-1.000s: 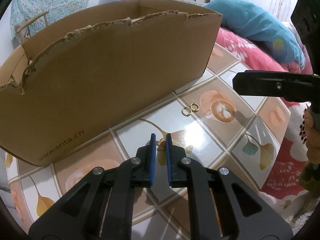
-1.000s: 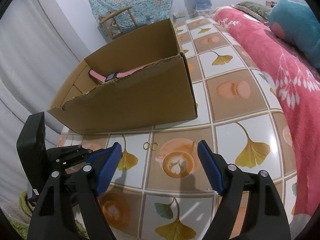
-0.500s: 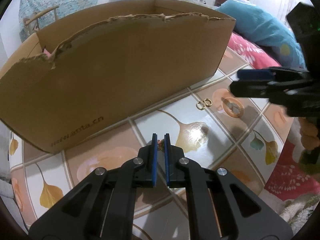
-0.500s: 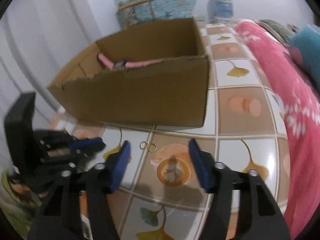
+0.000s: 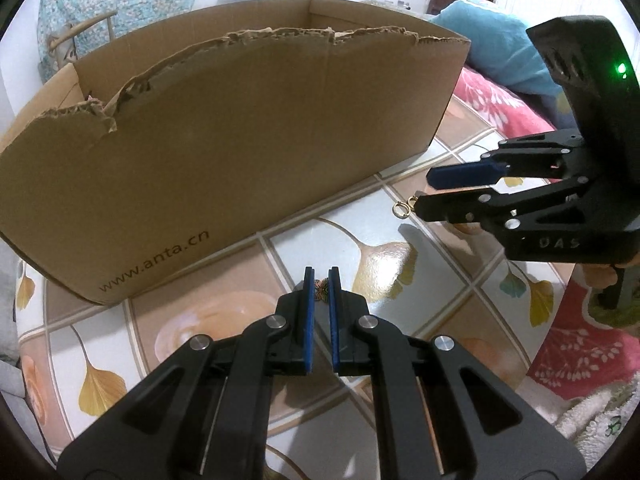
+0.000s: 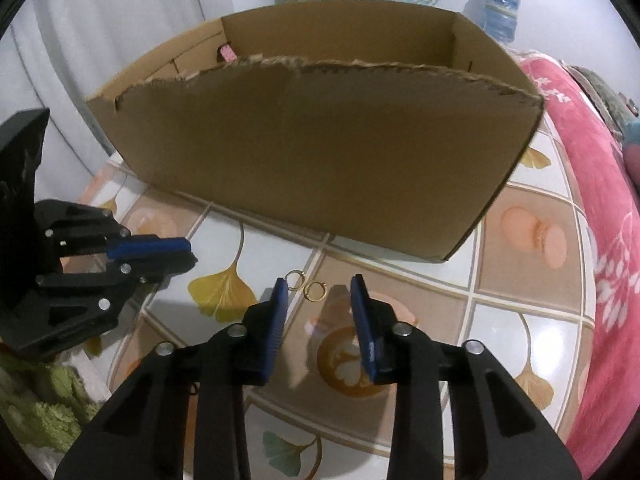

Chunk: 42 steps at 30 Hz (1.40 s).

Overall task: Organize jewelry
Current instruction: 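Position the right tool over the gold hoop earrings while the left tool holds the flower earring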

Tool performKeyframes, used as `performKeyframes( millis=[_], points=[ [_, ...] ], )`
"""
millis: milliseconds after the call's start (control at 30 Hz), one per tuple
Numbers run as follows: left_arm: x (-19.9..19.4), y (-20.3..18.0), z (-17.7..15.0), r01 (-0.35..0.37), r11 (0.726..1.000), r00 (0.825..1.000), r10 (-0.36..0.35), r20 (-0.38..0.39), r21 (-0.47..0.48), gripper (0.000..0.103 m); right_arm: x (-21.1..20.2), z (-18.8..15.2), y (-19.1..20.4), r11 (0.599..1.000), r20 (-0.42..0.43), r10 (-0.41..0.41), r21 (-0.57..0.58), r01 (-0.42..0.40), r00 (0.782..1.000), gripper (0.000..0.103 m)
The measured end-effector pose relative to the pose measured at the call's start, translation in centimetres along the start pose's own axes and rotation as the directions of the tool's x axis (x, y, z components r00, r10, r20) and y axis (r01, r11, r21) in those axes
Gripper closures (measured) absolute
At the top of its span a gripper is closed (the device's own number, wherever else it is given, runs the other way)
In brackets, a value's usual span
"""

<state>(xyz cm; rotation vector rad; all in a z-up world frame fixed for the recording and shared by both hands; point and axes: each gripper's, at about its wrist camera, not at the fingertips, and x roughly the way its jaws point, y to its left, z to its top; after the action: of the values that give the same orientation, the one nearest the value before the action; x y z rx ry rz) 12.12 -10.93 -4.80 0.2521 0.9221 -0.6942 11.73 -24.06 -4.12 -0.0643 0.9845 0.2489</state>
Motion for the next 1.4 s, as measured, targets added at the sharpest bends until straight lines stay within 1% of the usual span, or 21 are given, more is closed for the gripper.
performKeyframes(
  millis=[33,133,367,667,700,767,900,1067,1133,1233,1267,1300,1333,1367,1400],
  points=[
    [0.0,0.0,0.0,0.001,1.000,1.000,-0.001,0.000,0.001,0.097,0.3,0.0,0.1,1.000,-0.010,-0.002,-0.005,0.002,1.000,0.079],
    [-0.1,0.2,-0.1,0.005,1.000,1.000,-0.005,0.000,0.003,0.097,0.4,-0.1,0.2,1.000,-0.006,-0.008,-0.013,0.008,1.000,0.081],
    [-0.2,0.4,-0.1,0.013,1.000,1.000,-0.013,0.001,0.001,0.097,0.5,0.1,-0.3,1.000,-0.006,-0.006,-0.009,0.006,1.000,0.092],
    [-0.4,0.4,-0.1,0.009,1.000,1.000,-0.009,0.004,0.013,0.097,-0.1,-0.3,-0.2,1.000,0.004,-0.013,0.022,0.013,1.000,0.093],
    [-0.4,0.3,-0.2,0.007,1.000,1.000,-0.007,0.008,0.023,0.097,-0.2,-0.3,-0.2,1.000,0.007,-0.014,0.025,0.013,1.000,0.093],
    [-0.5,0.3,-0.3,0.014,0.999,1.000,-0.014,0.019,0.037,0.103,-0.9,-0.7,-0.4,0.999,0.013,-0.018,0.030,0.017,1.000,0.093],
    [-0.7,0.7,-0.3,0.018,0.999,1.000,-0.018,0.025,0.031,0.103,-1.7,-1.0,-0.4,0.999,0.028,-0.021,0.042,0.020,0.999,0.093],
    [-1.7,0.8,-0.2,0.029,0.999,0.998,-0.031,0.059,0.035,0.103,-2.3,-1.1,-0.3,0.998,0.044,-0.020,0.053,0.018,0.999,0.093],
    [-1.9,0.9,-0.3,0.041,0.999,0.998,-0.042,0.054,0.030,0.103,-2.4,-1.0,-0.1,0.999,0.047,-0.019,0.050,0.016,0.999,0.093],
    [-1.8,1.1,-0.3,0.068,0.998,0.997,-0.067,0.028,-0.004,0.103,-2.5,-1.3,-0.1,0.999,0.049,-0.020,0.050,0.018,0.999,0.093],
    [-1.7,1.3,-0.4,0.087,0.996,0.996,-0.087,0.017,-0.019,0.101,-2.5,-1.3,-0.1,0.998,0.048,-0.020,0.053,0.018,0.999,0.093],
    [-1.6,1.4,-0.4,0.099,0.995,0.995,-0.099,0.008,-0.030,0.096,-2.4,-1.4,-0.1,0.998,0.048,-0.020,0.054,0.017,0.999,0.093],
    [-1.5,1.4,-0.5,0.096,0.995,0.995,-0.095,0.005,-0.036,0.092,-2.3,-1.4,-0.1,0.998,0.048,-0.019,0.056,0.016,0.999,0.093],
    [-1.4,1.4,-0.5,0.088,0.995,0.996,-0.088,0.001,-0.037,0.084,-2.3,-1.6,-0.1,0.998,0.048,-0.017,0.059,0.014,0.999,0.093],
    [-1.4,1.3,-0.6,0.086,0.996,0.996,-0.086,-0.003,-0.035,0.082,-2.3,-1.6,-0.1,0.998,0.047,-0.015,0.060,0.012,0.999,0.093]
  ],
)
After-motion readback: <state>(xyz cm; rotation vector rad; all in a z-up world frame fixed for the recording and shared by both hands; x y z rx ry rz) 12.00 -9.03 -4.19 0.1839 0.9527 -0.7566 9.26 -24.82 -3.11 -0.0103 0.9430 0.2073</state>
